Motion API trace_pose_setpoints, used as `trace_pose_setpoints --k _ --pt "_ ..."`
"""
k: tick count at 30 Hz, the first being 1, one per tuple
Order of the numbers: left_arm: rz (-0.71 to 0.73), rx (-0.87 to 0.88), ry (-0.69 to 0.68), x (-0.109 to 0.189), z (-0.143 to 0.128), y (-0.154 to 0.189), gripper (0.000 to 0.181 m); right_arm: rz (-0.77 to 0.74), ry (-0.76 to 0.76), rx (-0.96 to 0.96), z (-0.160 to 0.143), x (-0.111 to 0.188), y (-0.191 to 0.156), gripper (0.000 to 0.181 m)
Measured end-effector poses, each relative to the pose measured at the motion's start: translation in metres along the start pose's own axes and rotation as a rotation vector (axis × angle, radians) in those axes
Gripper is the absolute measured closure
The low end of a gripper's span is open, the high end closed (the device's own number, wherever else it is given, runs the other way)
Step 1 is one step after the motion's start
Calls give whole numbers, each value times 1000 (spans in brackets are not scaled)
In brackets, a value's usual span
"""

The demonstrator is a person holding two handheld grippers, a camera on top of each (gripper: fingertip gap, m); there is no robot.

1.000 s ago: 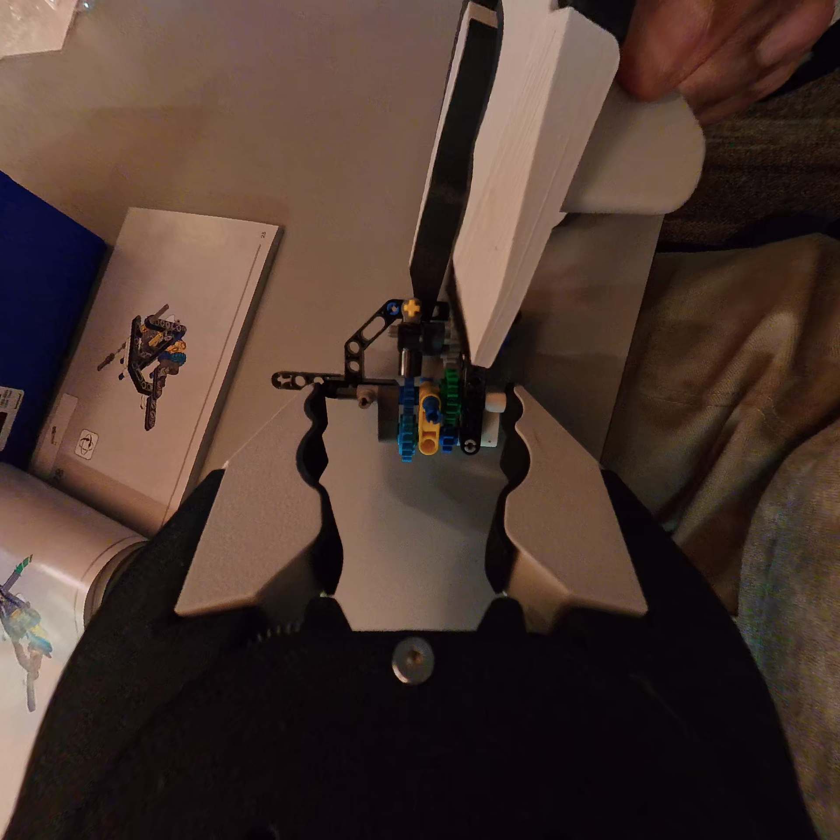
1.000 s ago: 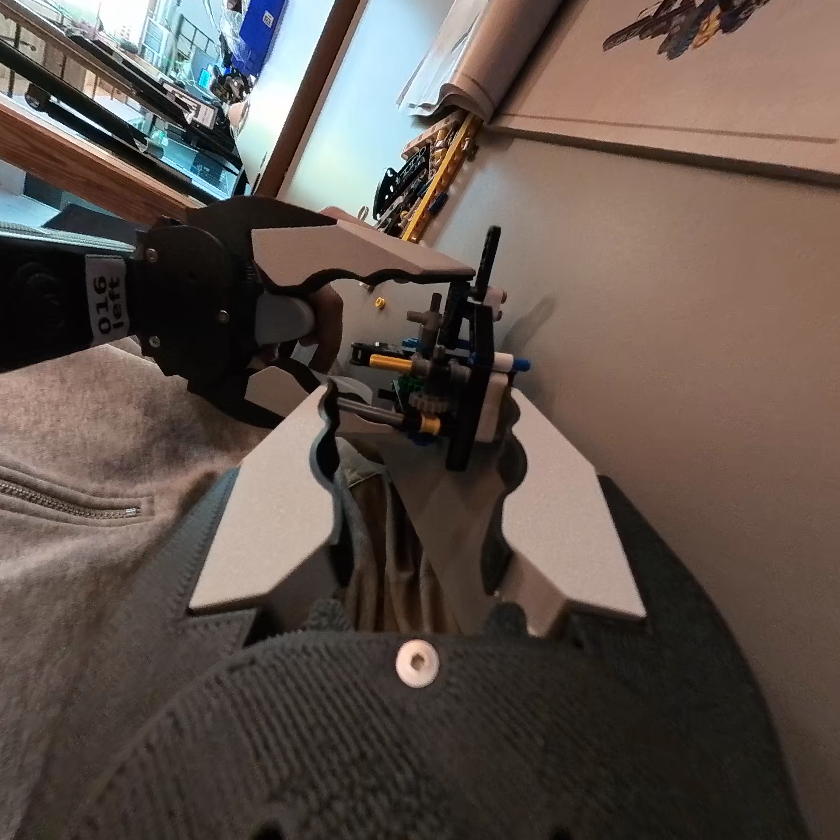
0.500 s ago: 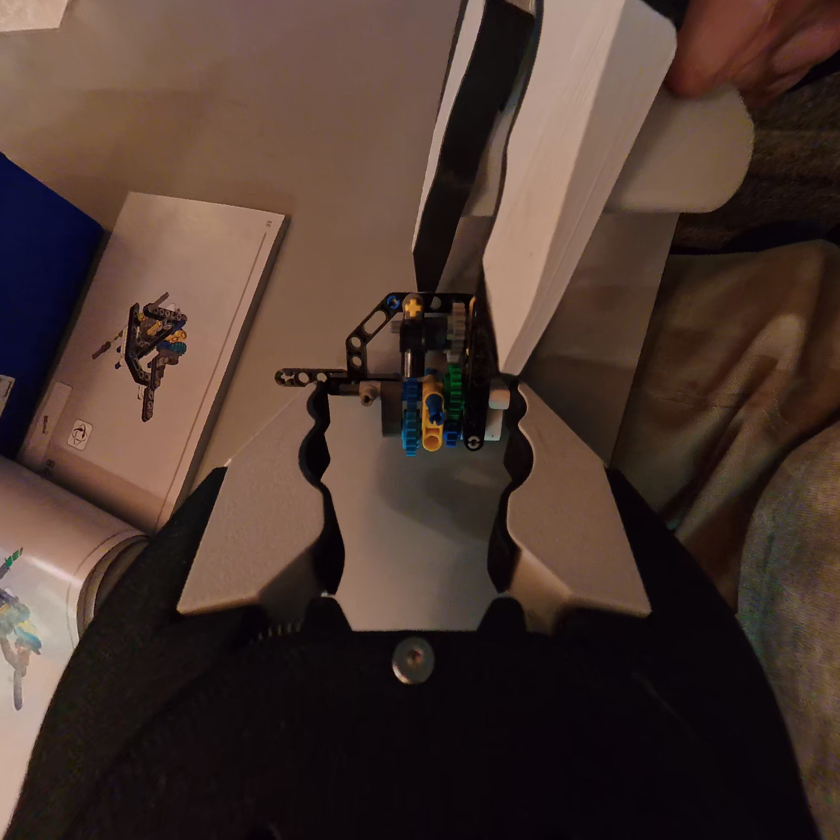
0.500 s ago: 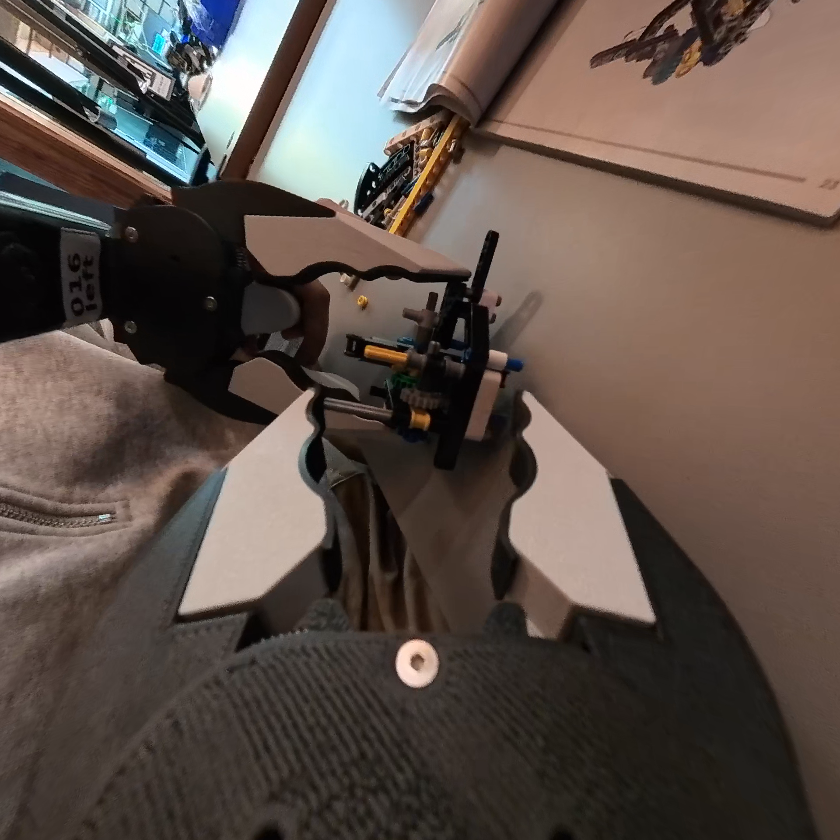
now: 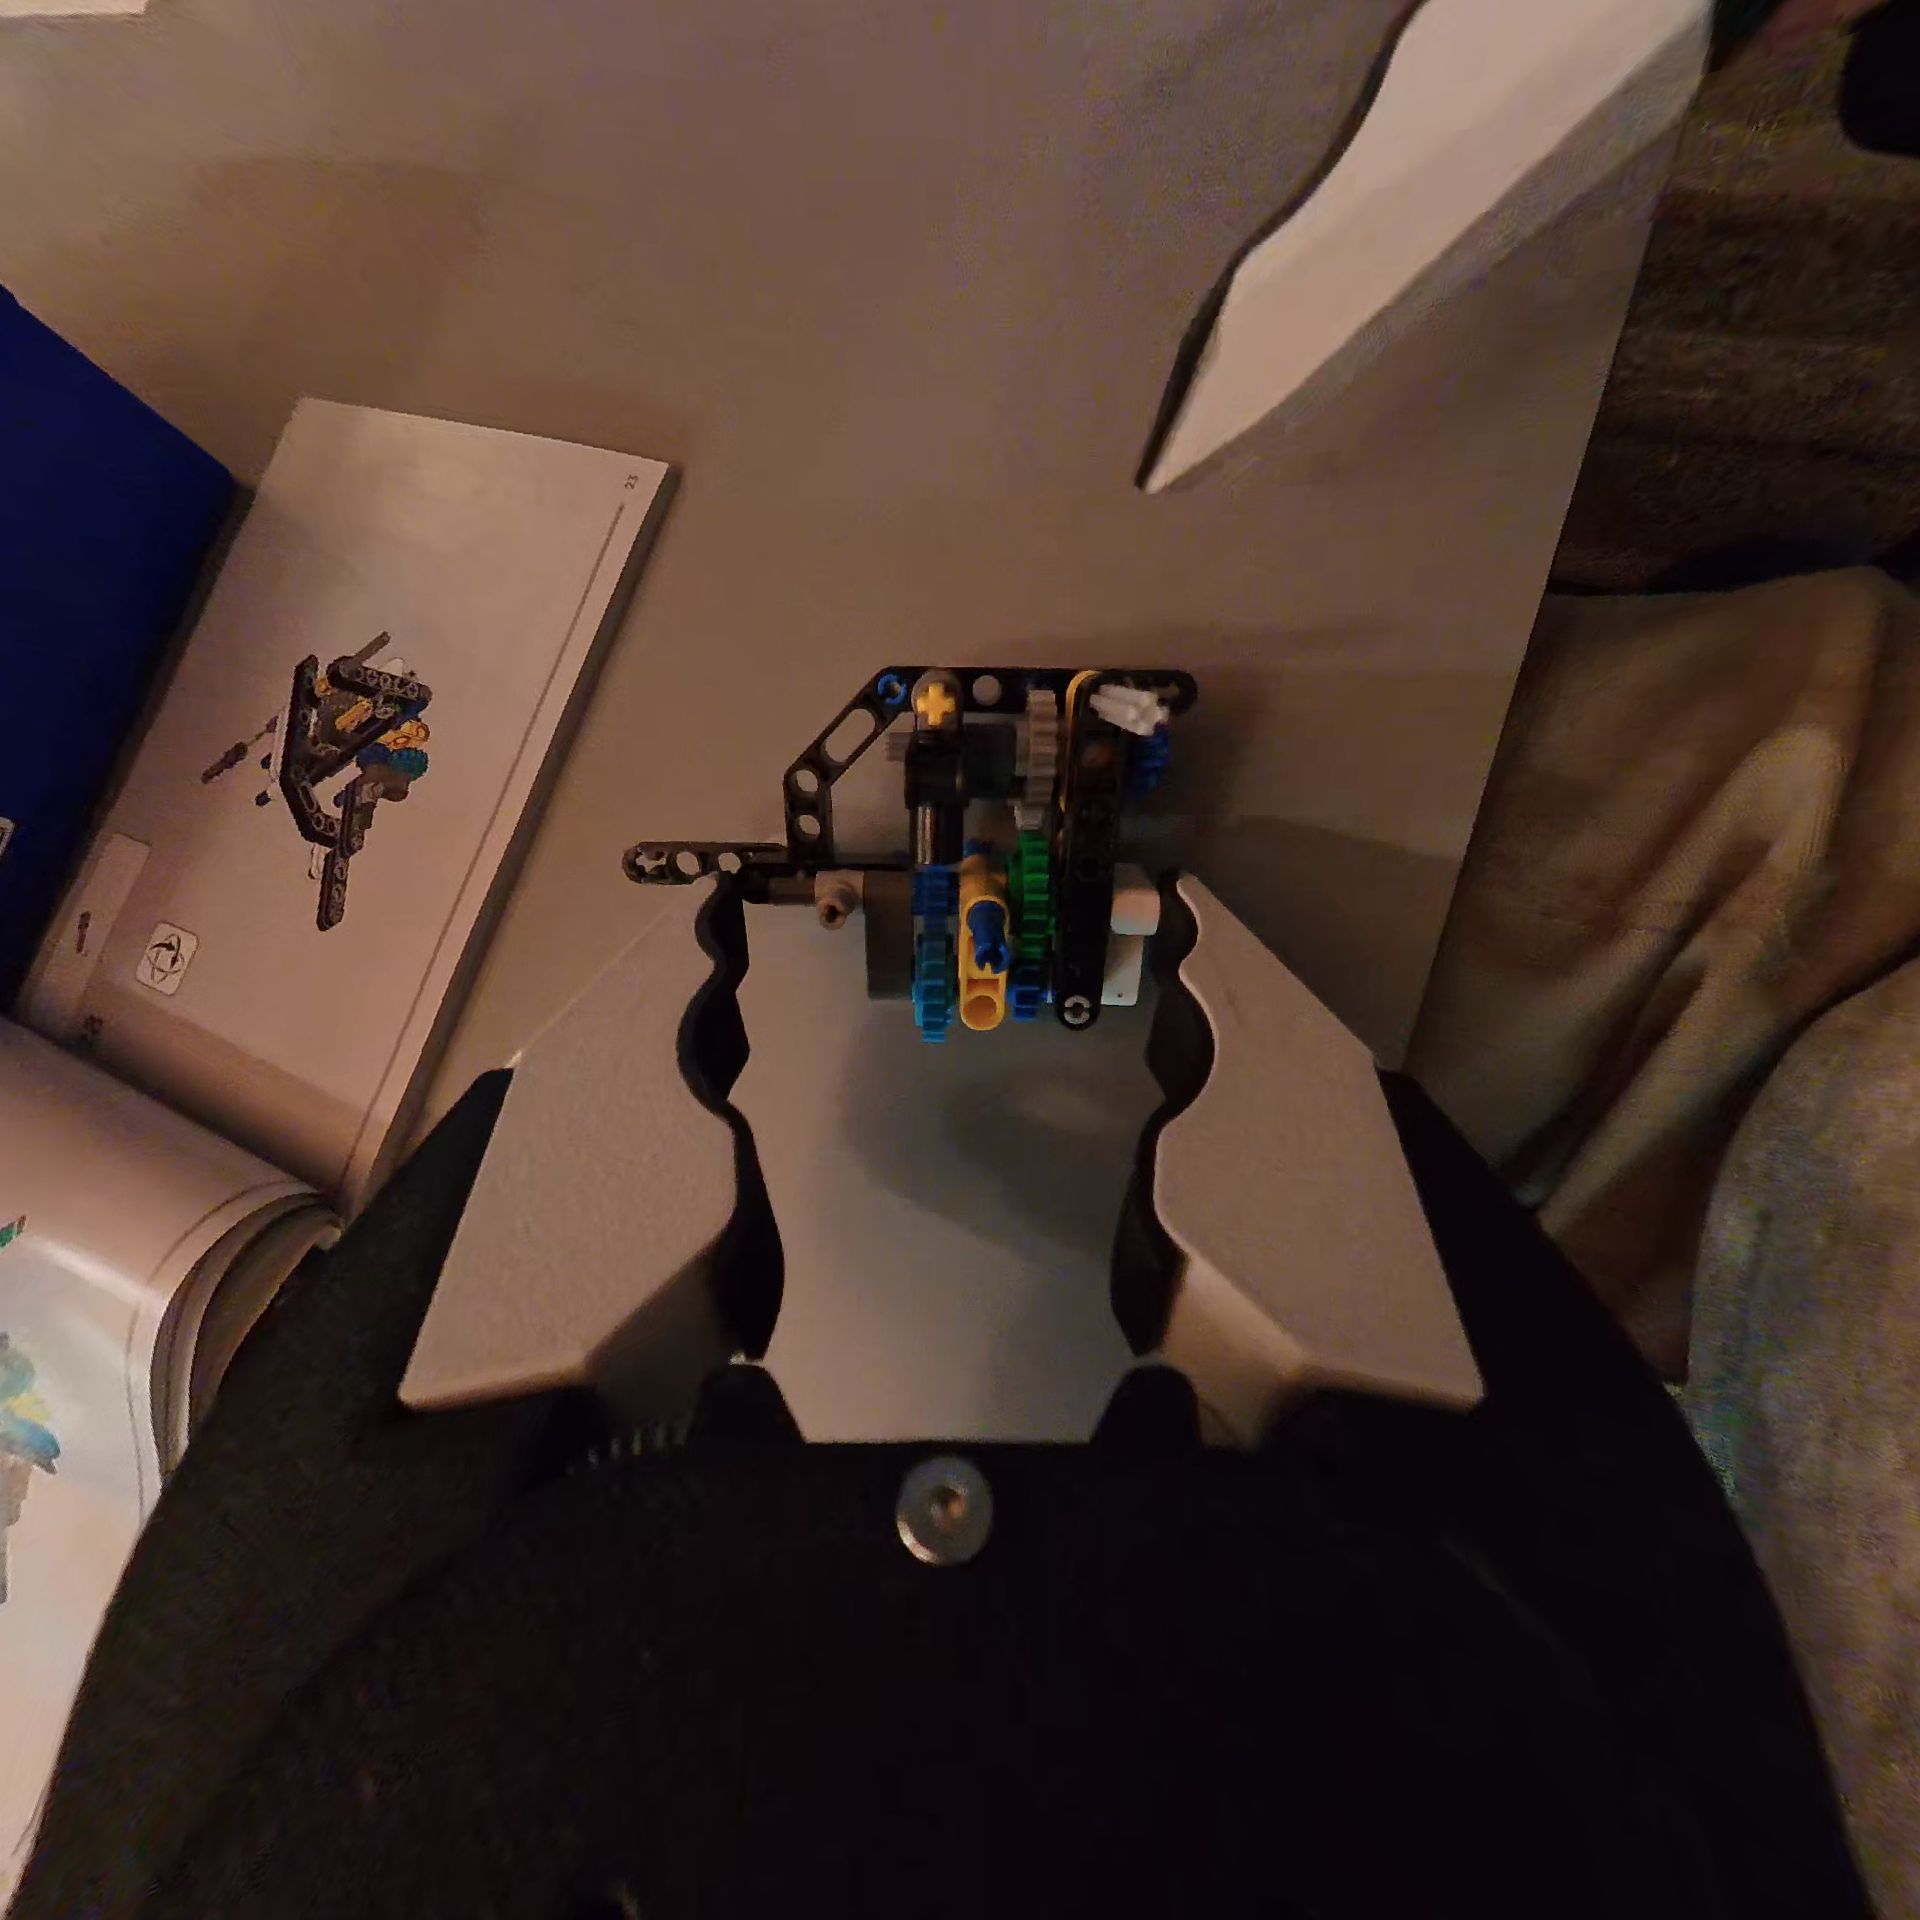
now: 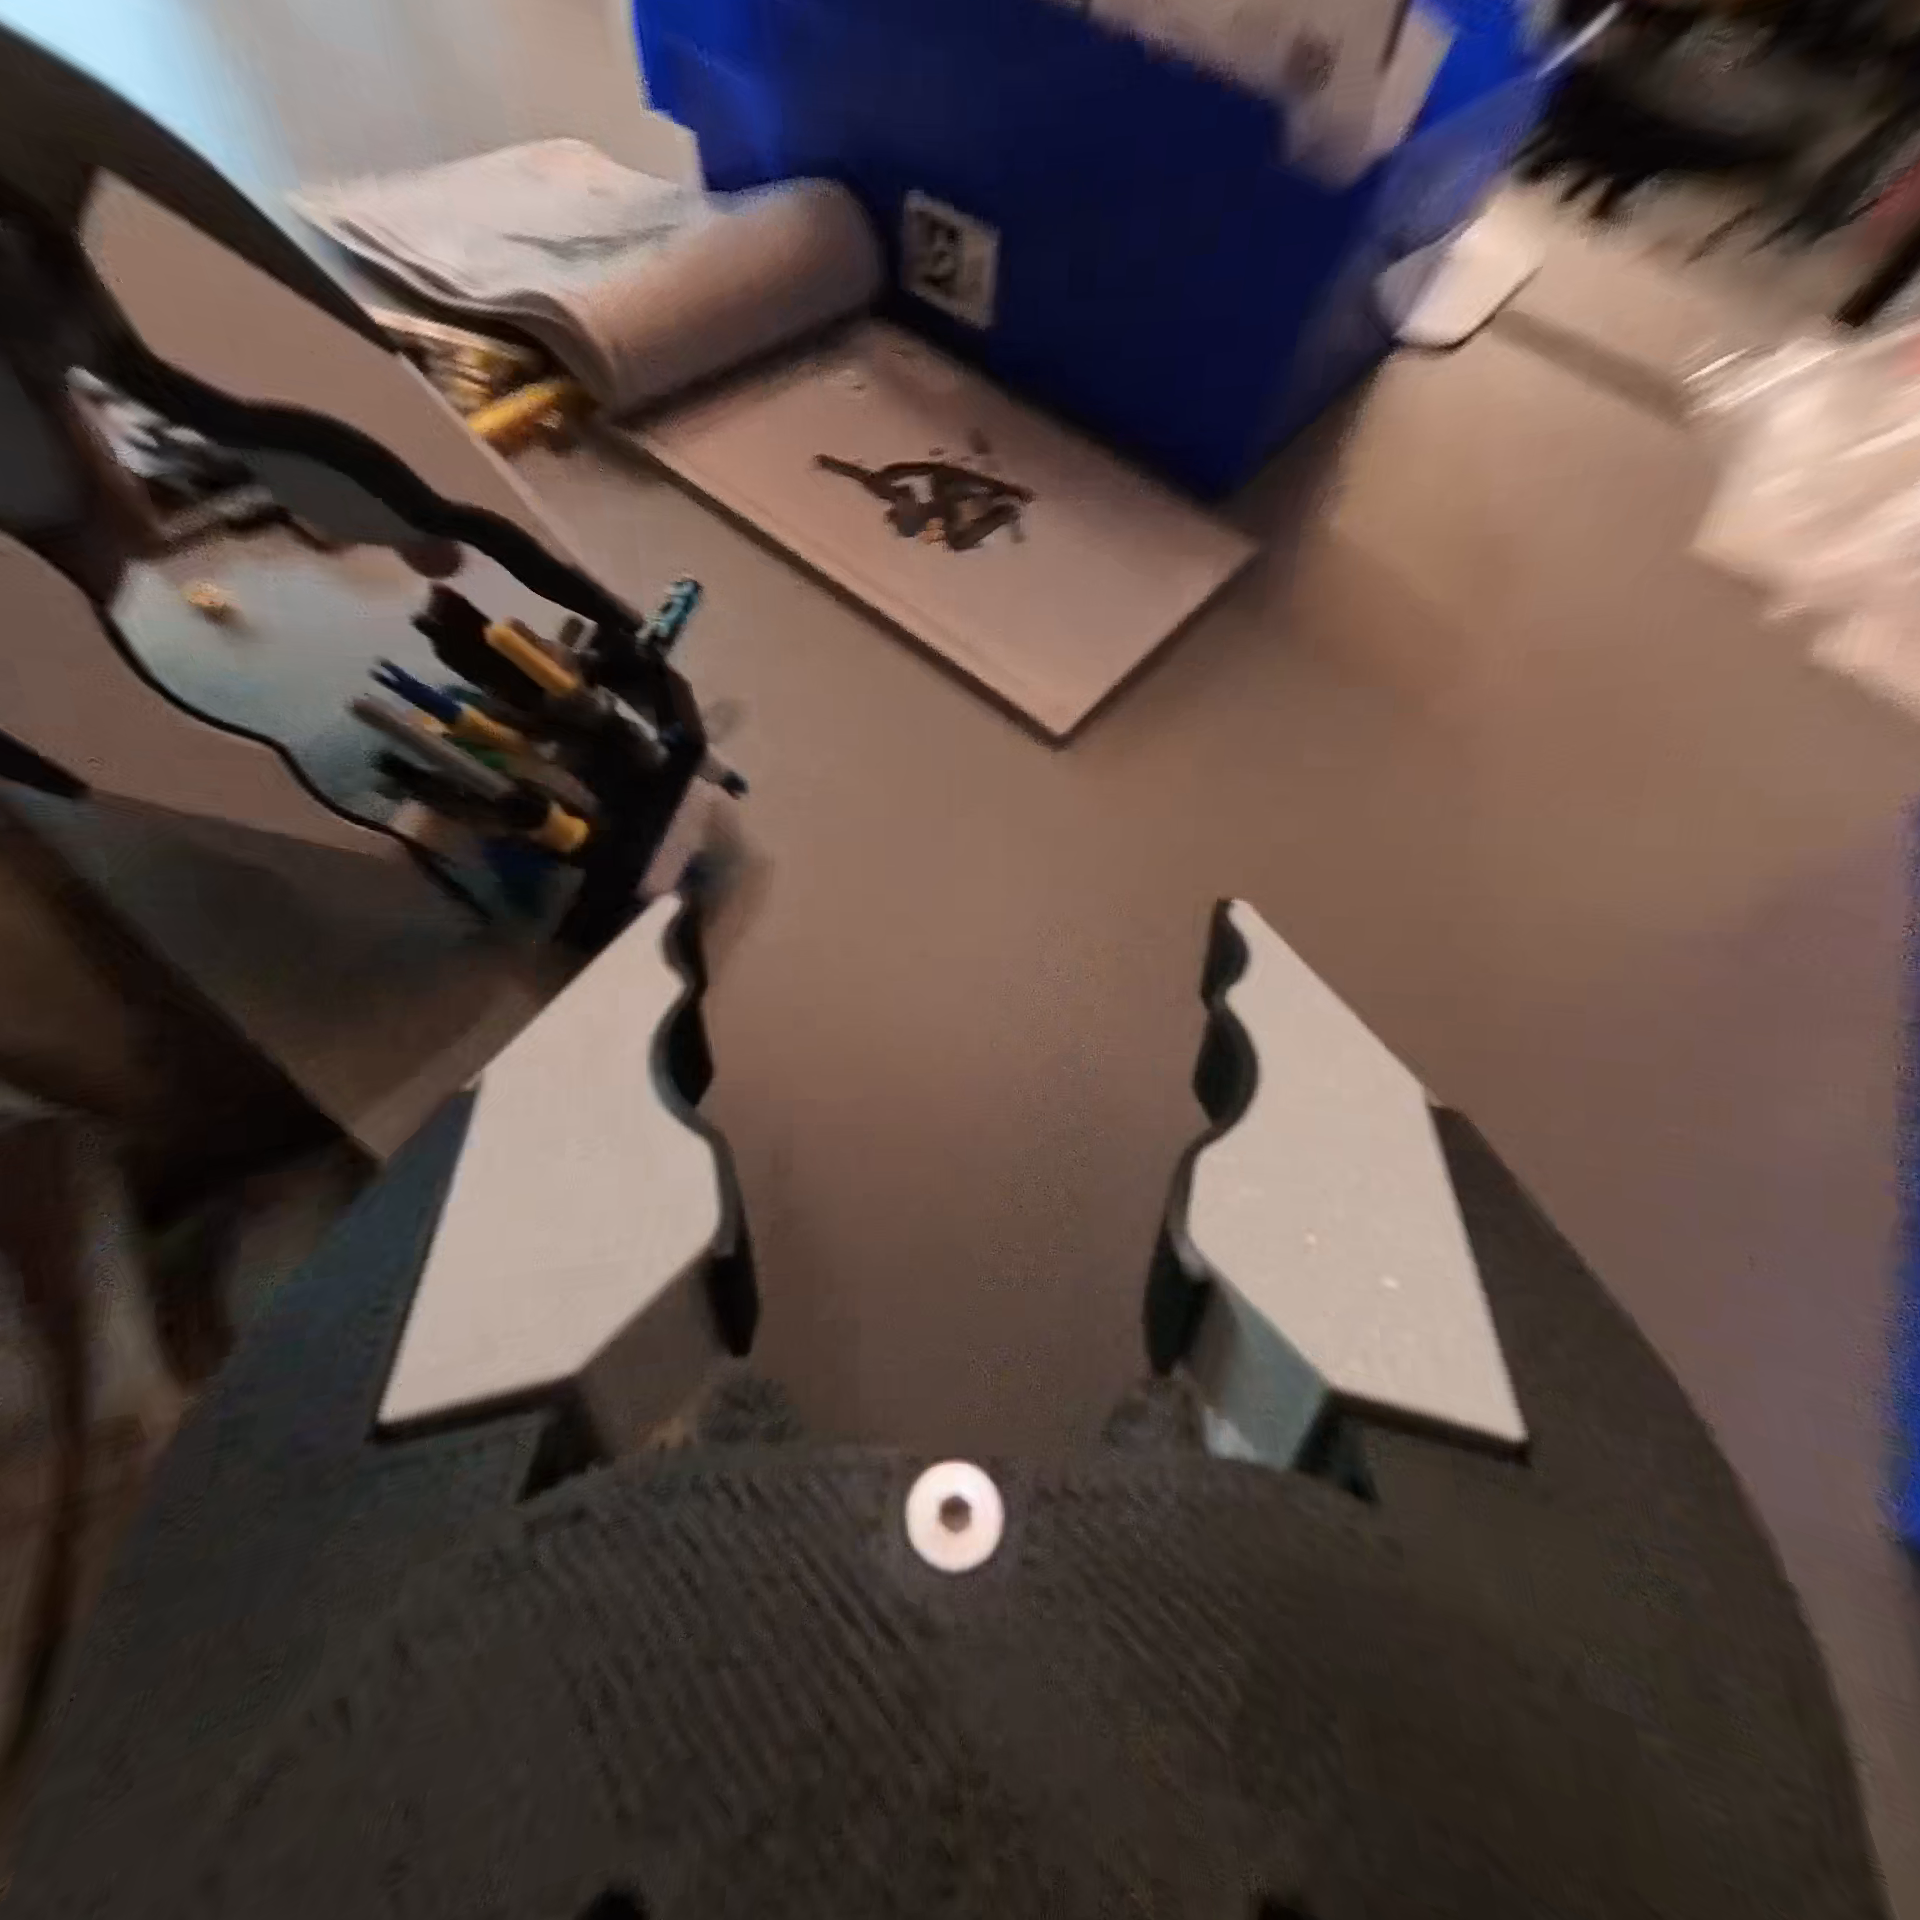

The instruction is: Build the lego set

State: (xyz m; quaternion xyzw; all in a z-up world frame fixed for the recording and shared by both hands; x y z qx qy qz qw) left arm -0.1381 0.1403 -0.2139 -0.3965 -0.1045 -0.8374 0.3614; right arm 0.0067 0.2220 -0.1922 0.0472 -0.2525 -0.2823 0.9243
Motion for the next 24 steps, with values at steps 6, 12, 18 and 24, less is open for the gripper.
trace_pose_setpoints --k 6,12,18,24 --pt "5 -25 5 0 0 0 102 -77 146 -17 -4 14 -22 114" --pt "4 -45 13 -1 -1 0 102 172 130 -250 10 12 -23 89" --pt "-8 -62 6 -1 -1 -2 102 397 122 -420 16 2 -33 60" --pt "-10 -63 7 -1 0 -3 102 508 89 -457 21 -2 -36 56"
Point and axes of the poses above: each gripper's, where its closed fingertips meet, x back along the fingers, z out of its top, y = z × x across the jaws, the point moved 7 cm from there along x, back along the fingers, and after that the axes turned 9 degrees about -z, right-handed, at the moved point
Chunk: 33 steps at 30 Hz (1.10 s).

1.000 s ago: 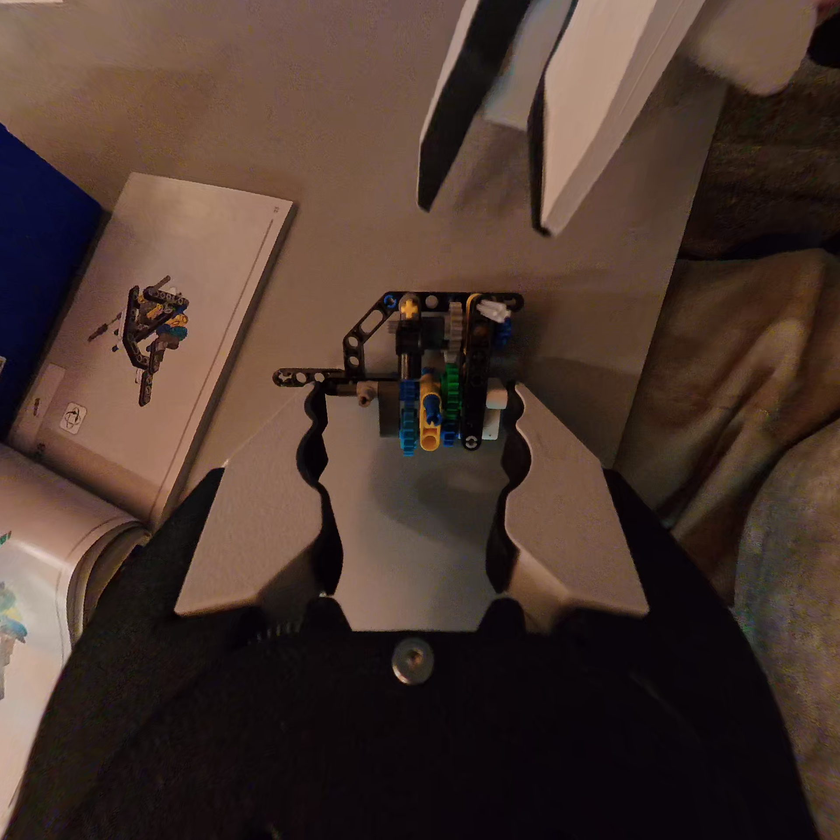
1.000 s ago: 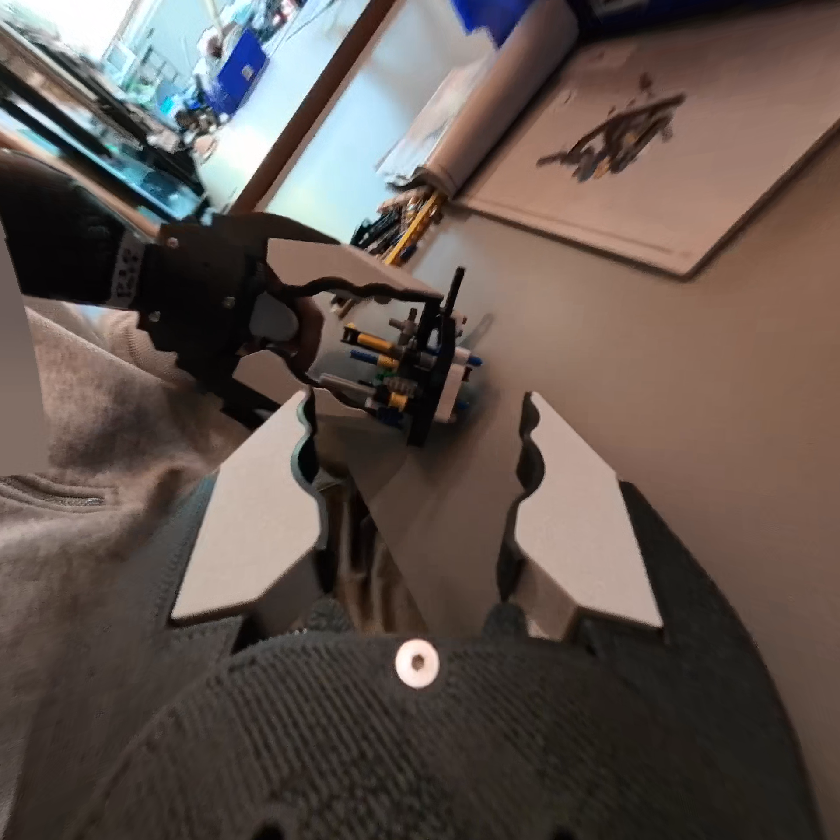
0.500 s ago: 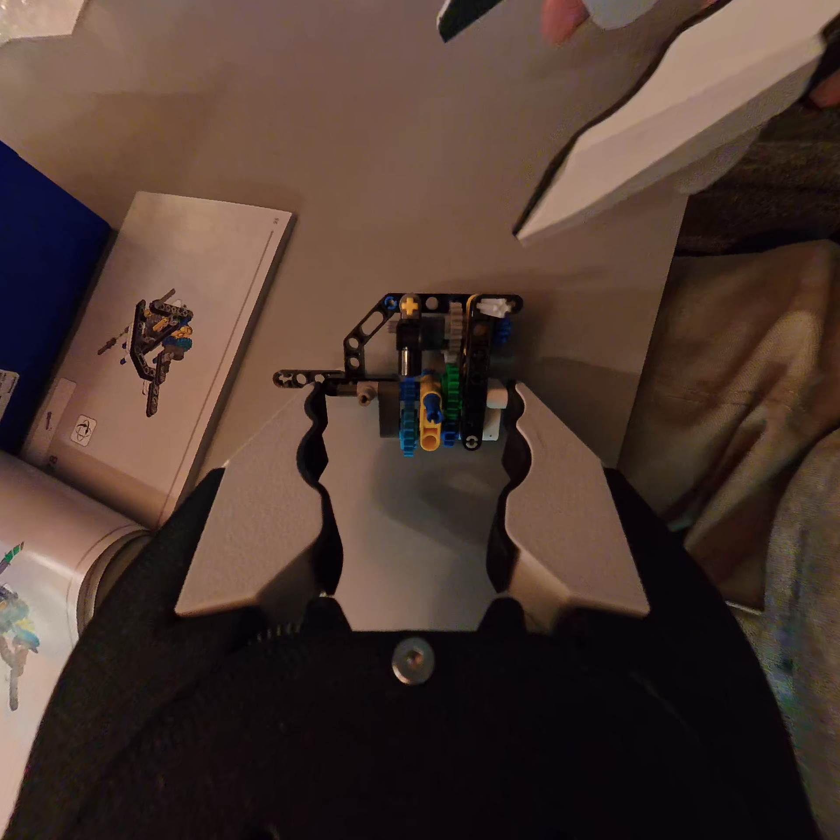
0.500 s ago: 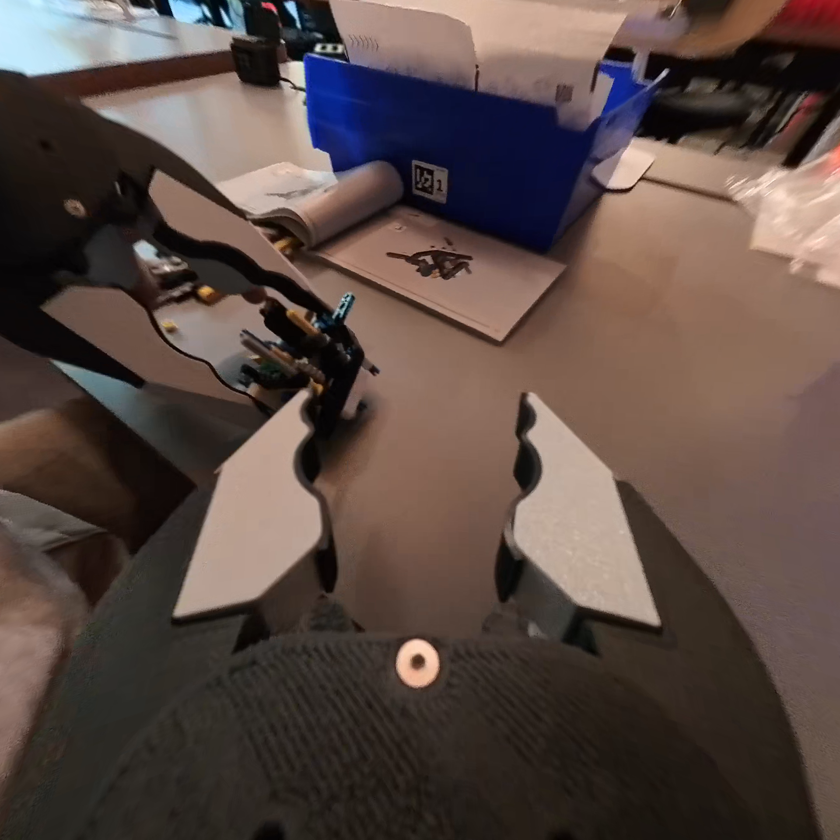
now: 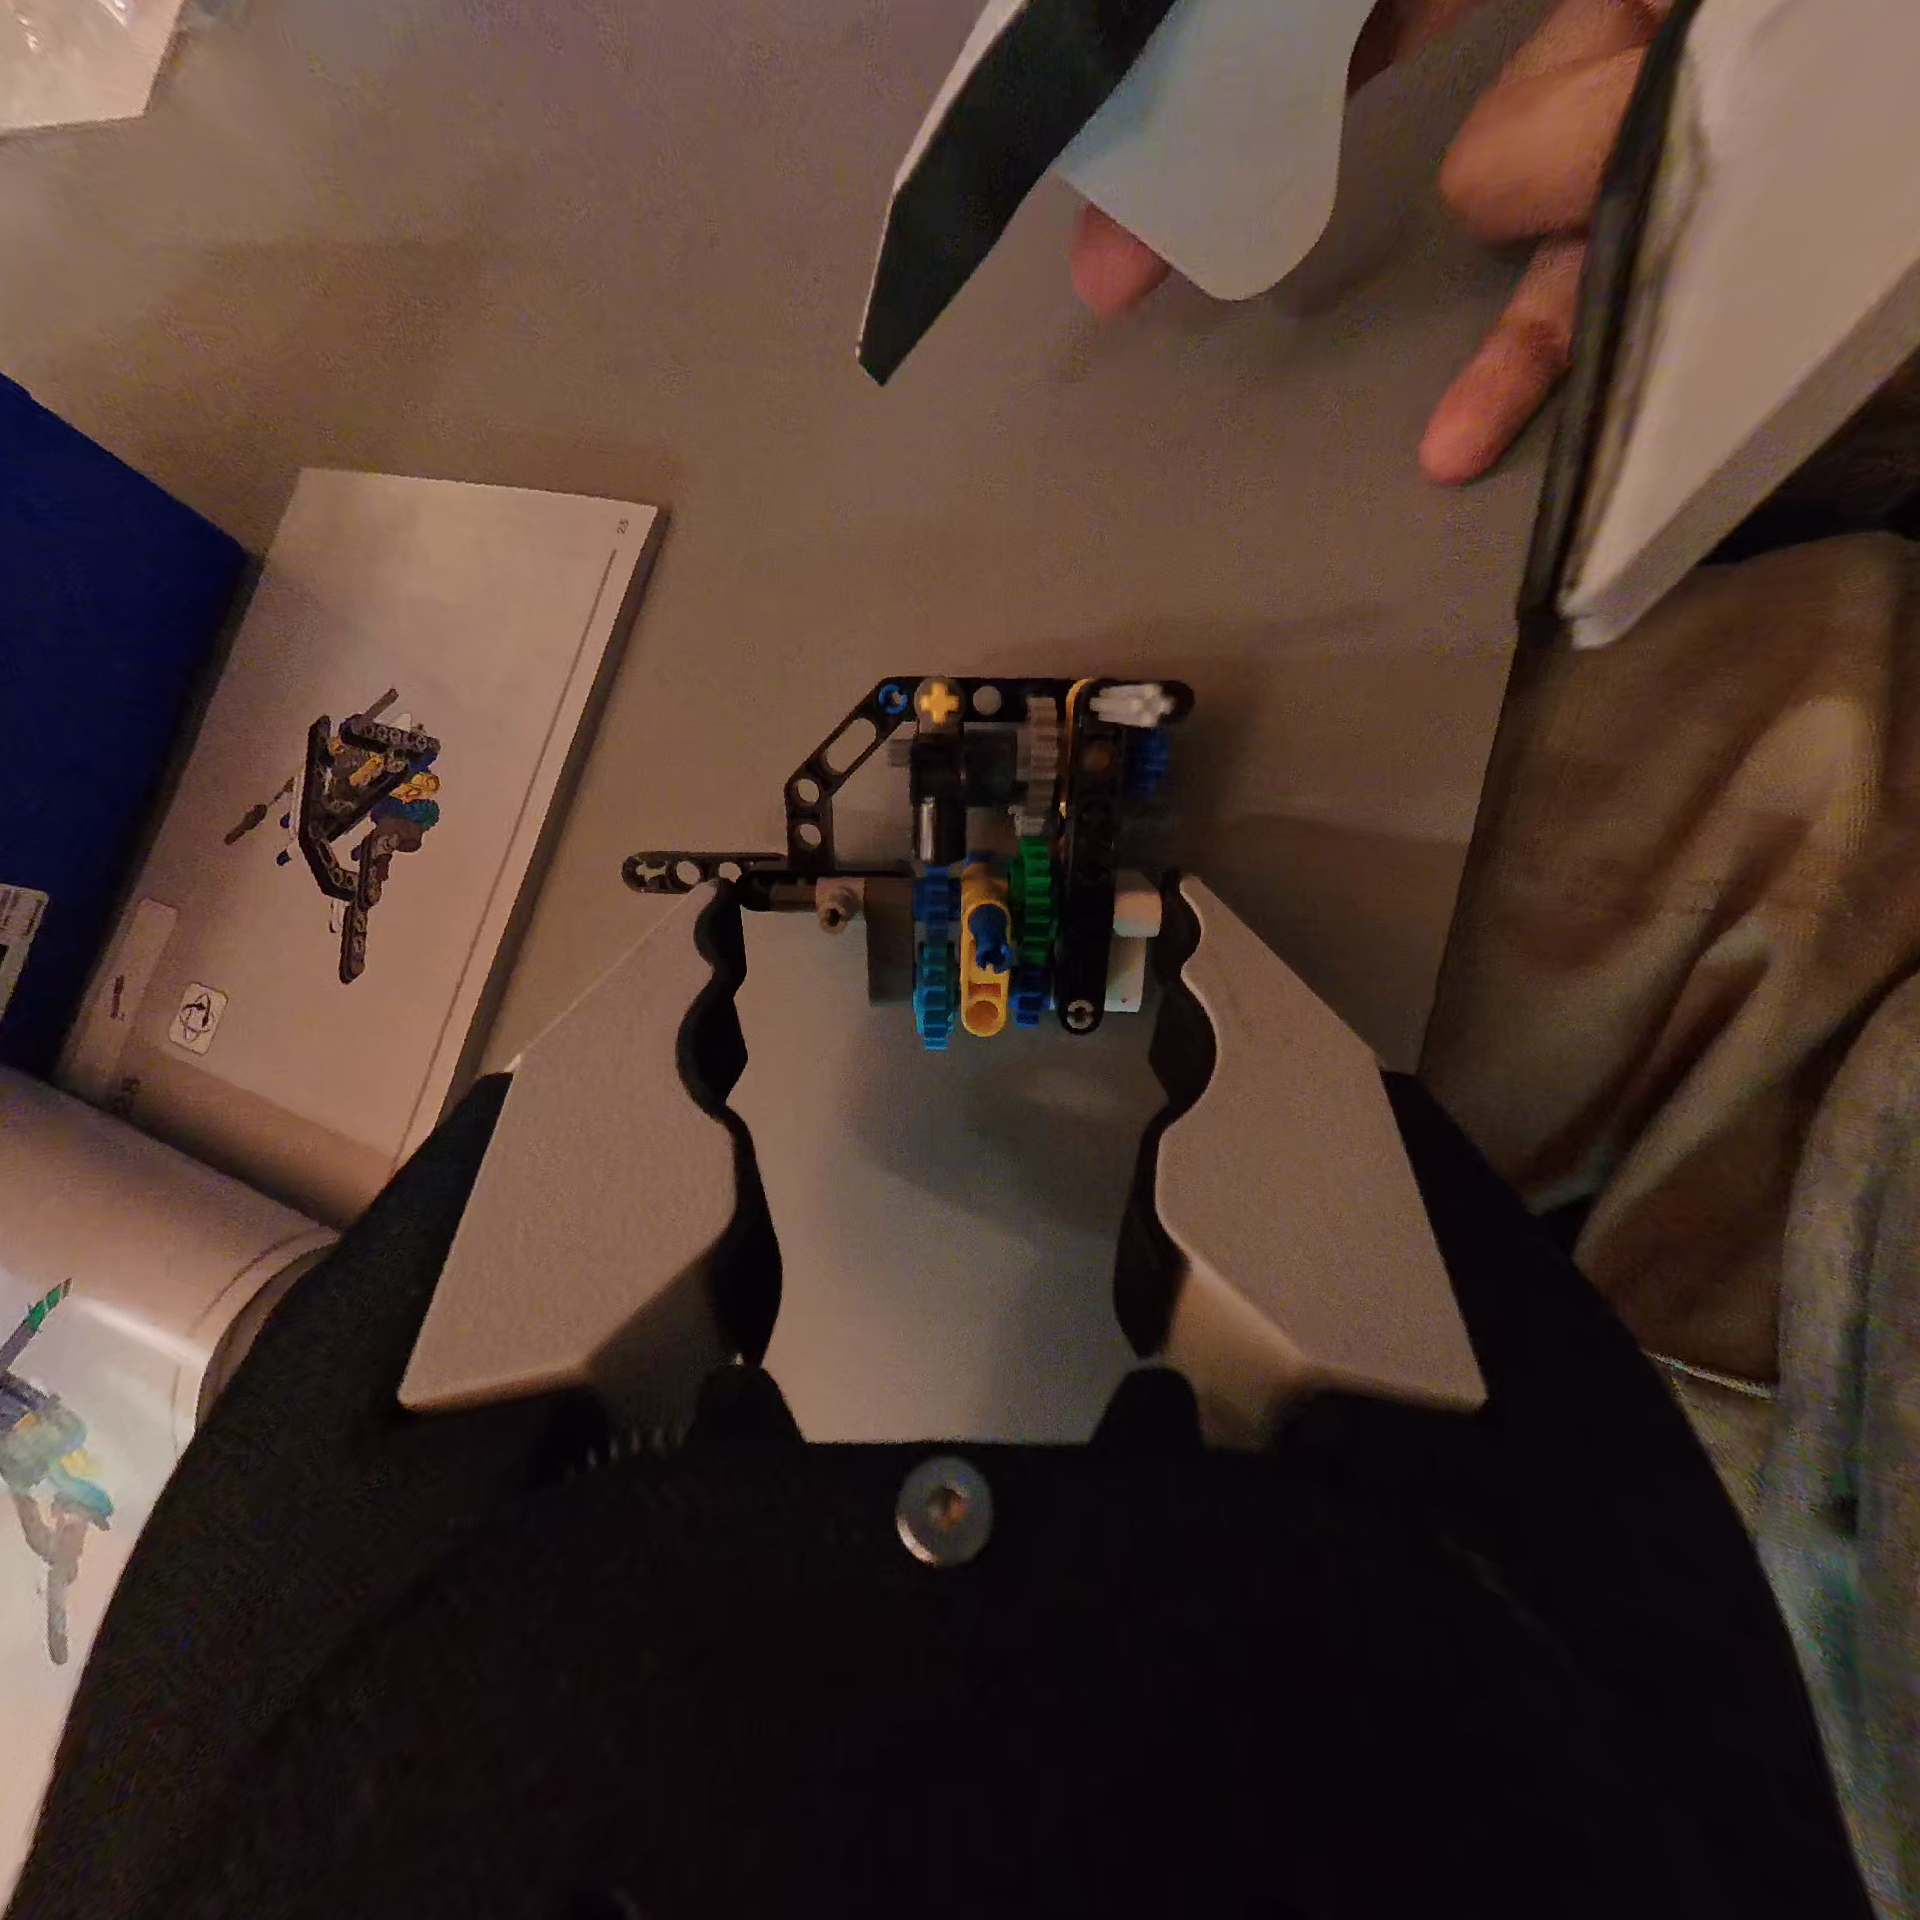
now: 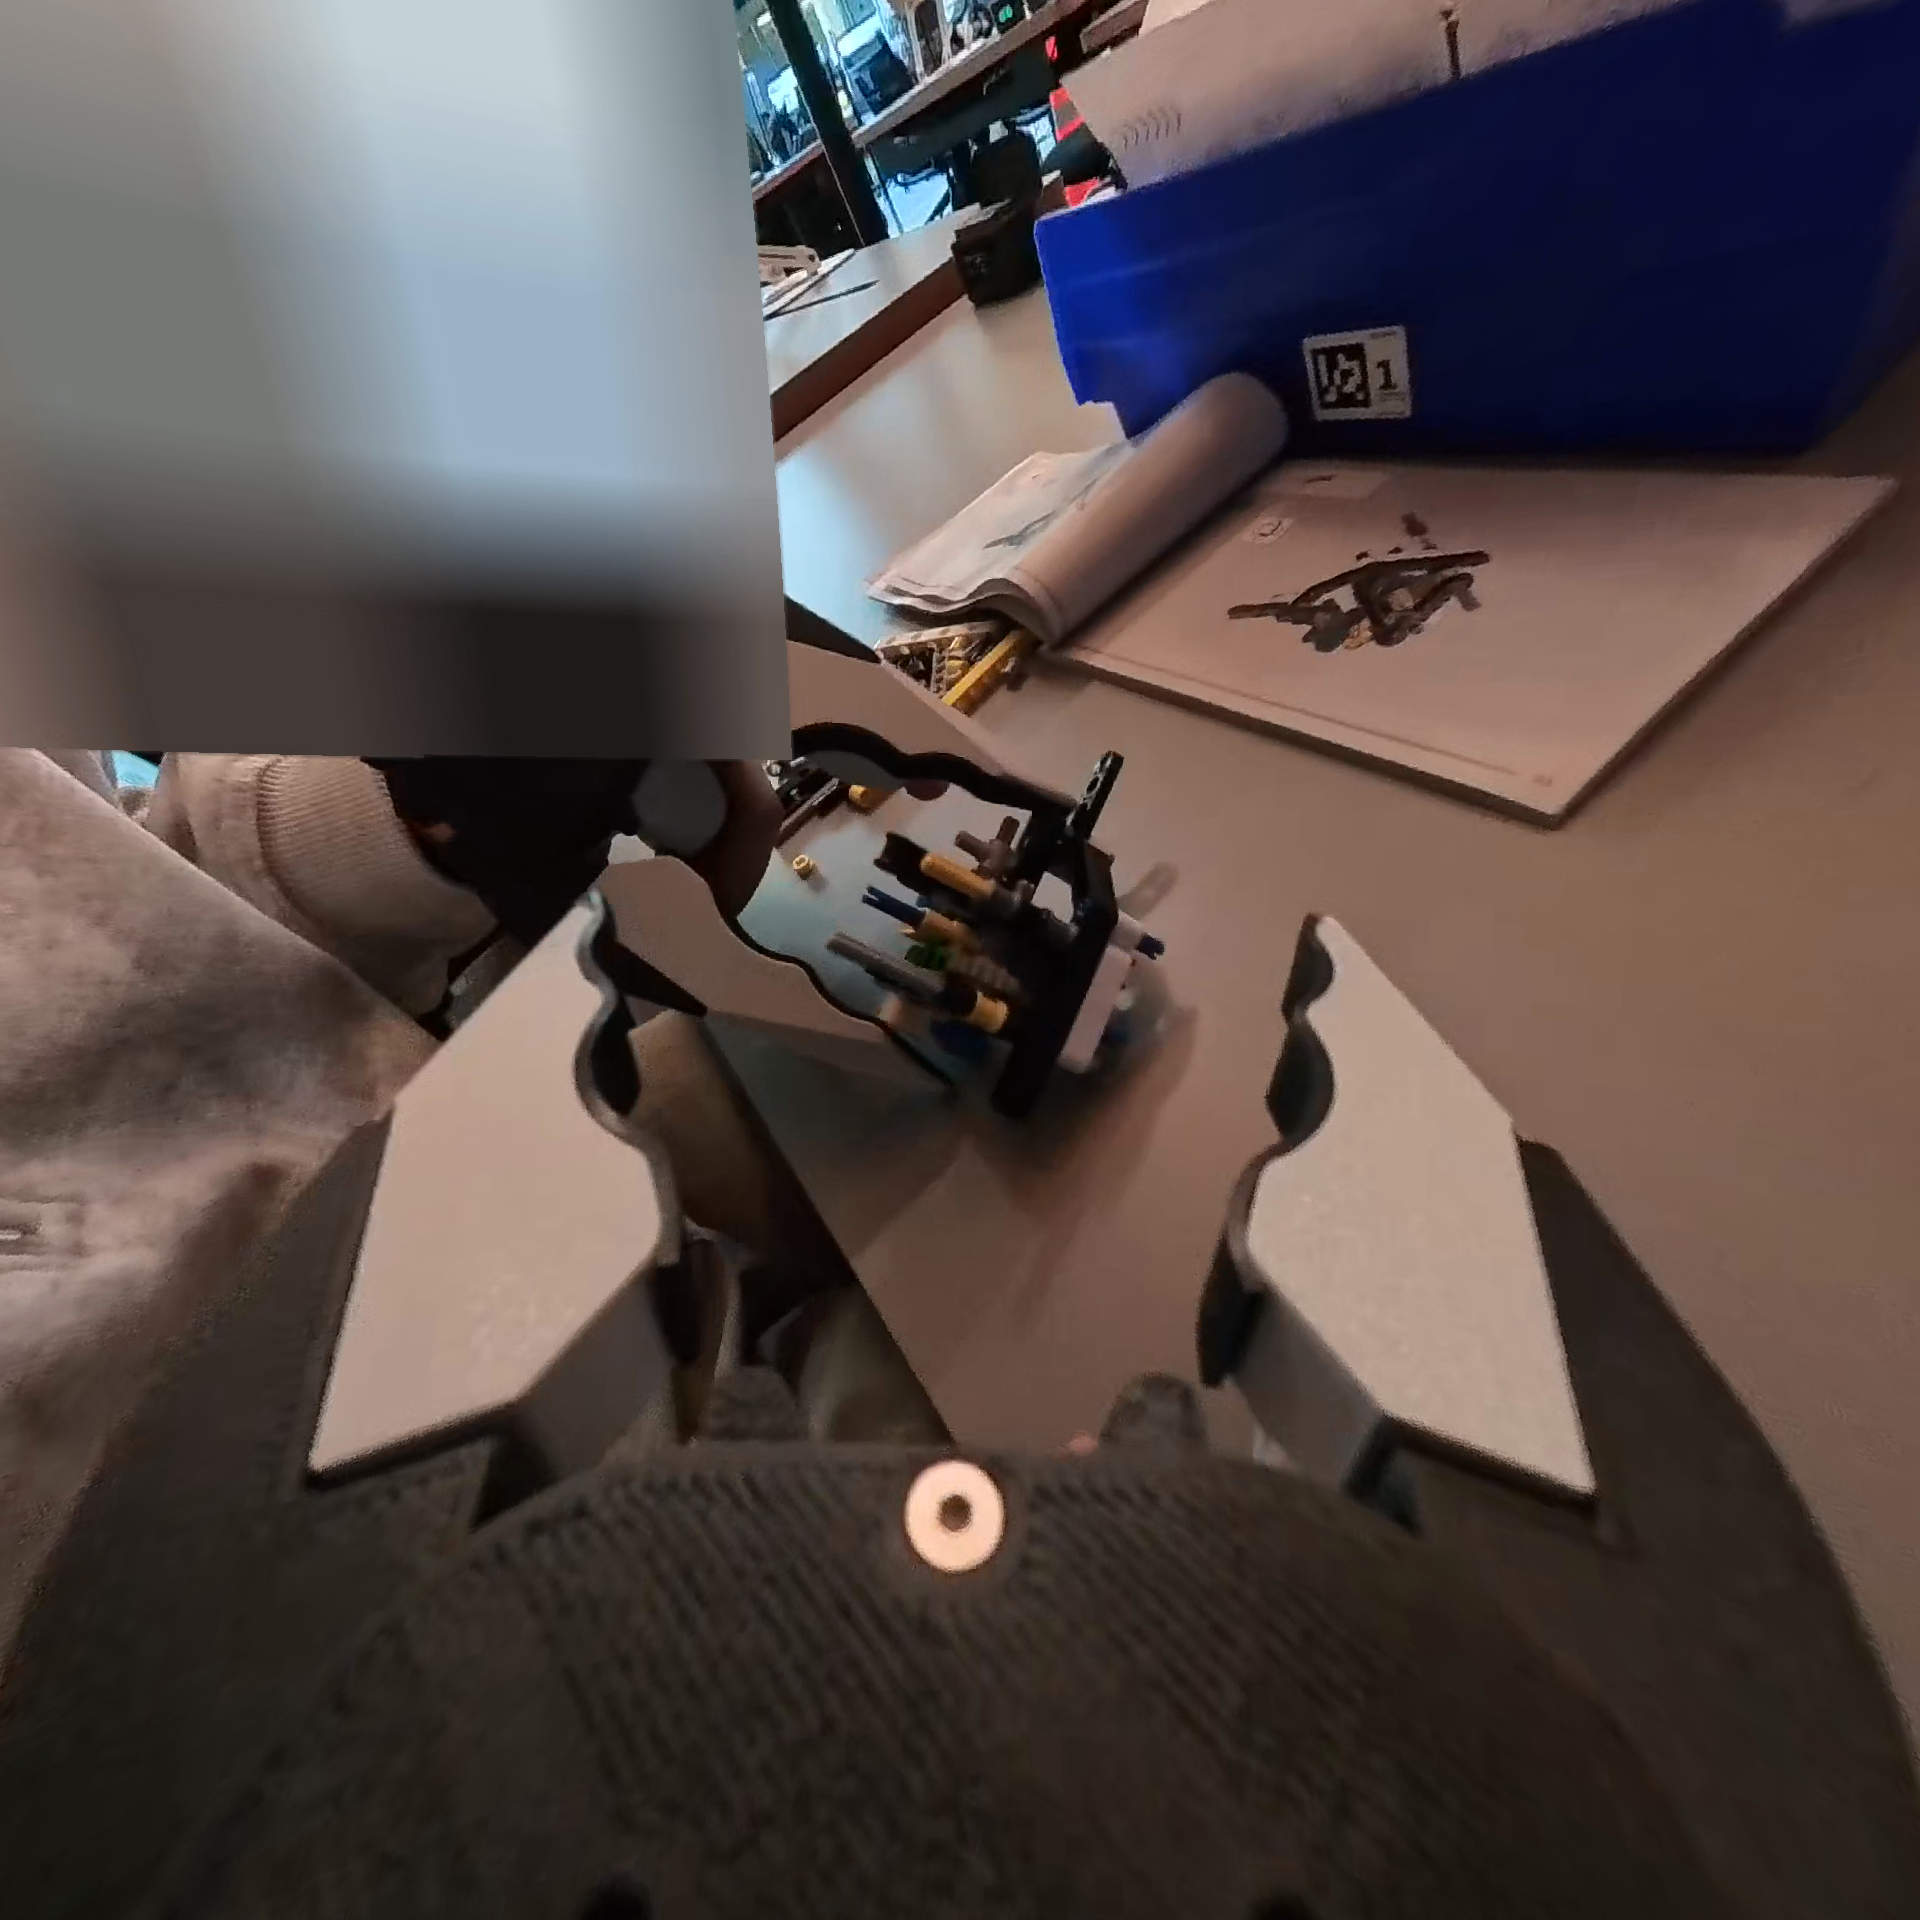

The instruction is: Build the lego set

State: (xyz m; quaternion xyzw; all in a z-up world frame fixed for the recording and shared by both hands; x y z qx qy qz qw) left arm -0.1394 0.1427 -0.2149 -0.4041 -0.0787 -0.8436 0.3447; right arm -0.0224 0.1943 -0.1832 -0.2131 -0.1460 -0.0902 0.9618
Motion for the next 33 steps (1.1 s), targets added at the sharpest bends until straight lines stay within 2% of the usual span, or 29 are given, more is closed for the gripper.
trace_pose_setpoints --k 5,12,16,22,26,33 --pt "-14 12 6 -1 -1 -2 99 39 -114 21 -7 -9 -8 91" --pt "-15 -27 -11 3 -2 -4 96 27 -150 -29 -7 -7 6 76" --pt "-28 -72 -8 5 -2 -4 93 149 -207 -159 -13 -5 7 91" --pt "-78 -129 16 7 1 -2 86 123 -228 -125 -18 -6 8 81" --pt "-84 -158 -5 3 0 -1 86 131 -217 -133 -17 -6 8 81" --pt "-95 -184 -13 3 1 -1 97 139 -216 -143 -17 -5 10 82"
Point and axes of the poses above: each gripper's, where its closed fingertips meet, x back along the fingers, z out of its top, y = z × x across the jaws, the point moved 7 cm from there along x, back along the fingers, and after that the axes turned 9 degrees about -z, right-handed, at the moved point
